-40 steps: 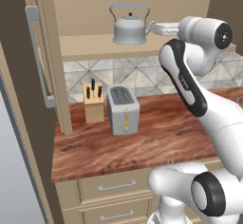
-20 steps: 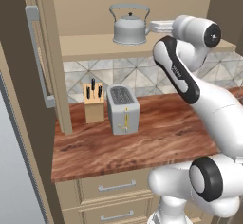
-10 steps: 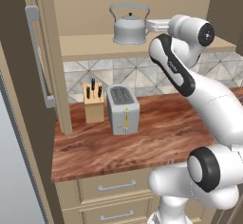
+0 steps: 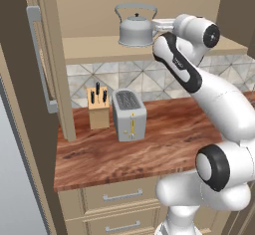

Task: Open the cabinet, pick the kettle from the cabinet, and place it in the sink.

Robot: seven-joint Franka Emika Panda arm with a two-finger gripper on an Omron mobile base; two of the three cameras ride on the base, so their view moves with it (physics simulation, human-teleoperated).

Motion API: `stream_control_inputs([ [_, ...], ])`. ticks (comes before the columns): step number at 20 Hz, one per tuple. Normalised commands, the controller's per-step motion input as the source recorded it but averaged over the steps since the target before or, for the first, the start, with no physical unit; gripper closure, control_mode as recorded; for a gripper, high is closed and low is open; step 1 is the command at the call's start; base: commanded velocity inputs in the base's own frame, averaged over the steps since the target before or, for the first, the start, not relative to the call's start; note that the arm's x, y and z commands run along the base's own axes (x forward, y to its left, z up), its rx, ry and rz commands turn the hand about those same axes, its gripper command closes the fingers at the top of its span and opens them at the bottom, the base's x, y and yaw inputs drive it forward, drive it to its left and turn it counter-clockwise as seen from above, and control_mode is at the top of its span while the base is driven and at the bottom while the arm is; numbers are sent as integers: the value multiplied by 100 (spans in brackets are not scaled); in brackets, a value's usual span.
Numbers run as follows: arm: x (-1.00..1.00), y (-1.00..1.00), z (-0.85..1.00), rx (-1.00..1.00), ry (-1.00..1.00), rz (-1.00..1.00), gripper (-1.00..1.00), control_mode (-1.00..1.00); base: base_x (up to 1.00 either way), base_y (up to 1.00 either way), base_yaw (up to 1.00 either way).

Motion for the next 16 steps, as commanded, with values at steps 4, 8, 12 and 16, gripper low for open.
stream_control_inputs([
  [4, 19, 0, -2, 0, -4, 5, -100, -100, 0, 0, 0],
  [8, 18, 0, -4, 0, -1, 4, -100, -100, 0, 0, 0],
  [12, 15, -4, -3, 0, 0, 2, -100, -100, 0, 0, 0],
  [16, 12, -10, 0, 0, 0, 0, -100, -100, 0, 0, 0],
])
